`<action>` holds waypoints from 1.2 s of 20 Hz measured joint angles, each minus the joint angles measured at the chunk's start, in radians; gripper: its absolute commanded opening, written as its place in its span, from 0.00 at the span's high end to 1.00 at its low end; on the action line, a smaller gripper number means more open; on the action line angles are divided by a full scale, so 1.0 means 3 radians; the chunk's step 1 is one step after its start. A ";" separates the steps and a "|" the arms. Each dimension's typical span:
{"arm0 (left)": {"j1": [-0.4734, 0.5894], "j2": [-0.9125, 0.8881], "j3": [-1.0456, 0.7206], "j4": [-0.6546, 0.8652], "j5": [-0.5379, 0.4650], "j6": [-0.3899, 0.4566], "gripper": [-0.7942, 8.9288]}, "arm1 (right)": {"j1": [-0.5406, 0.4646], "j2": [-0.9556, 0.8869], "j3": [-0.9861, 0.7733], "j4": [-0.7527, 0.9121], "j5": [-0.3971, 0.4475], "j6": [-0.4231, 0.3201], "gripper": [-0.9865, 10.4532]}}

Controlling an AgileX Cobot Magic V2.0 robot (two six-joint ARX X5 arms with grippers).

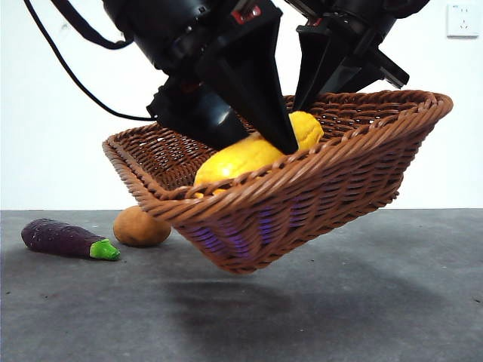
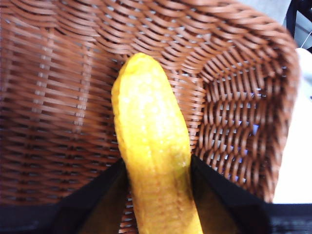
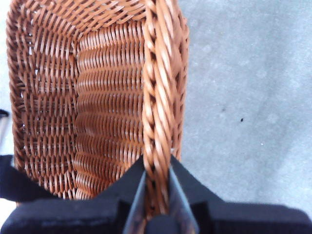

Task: Help me put the vegetables on the table into the basket

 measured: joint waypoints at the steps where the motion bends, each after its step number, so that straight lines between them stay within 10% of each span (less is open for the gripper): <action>1: 0.0000 0.0010 0.0000 0.0000 0.0000 -0.0022 0.83 | 0.0001 0.0000 0.0000 0.0000 0.0000 -0.0001 0.92; 4: -0.0003 0.0006 0.0000 0.0004 0.0072 -0.0095 0.41 | 0.0001 0.0000 0.0000 -0.0001 0.0000 -0.0003 0.92; 16: 0.0062 -0.0610 0.0046 -0.0093 0.0139 -0.0375 0.41 | -0.0163 0.0000 0.0000 -0.0052 0.0111 -0.0066 0.92; 24: 0.1039 -0.0965 0.0813 -0.0872 -0.0734 -0.0581 0.41 | -0.0811 -0.0532 0.0000 -0.0169 0.0123 -0.0183 0.92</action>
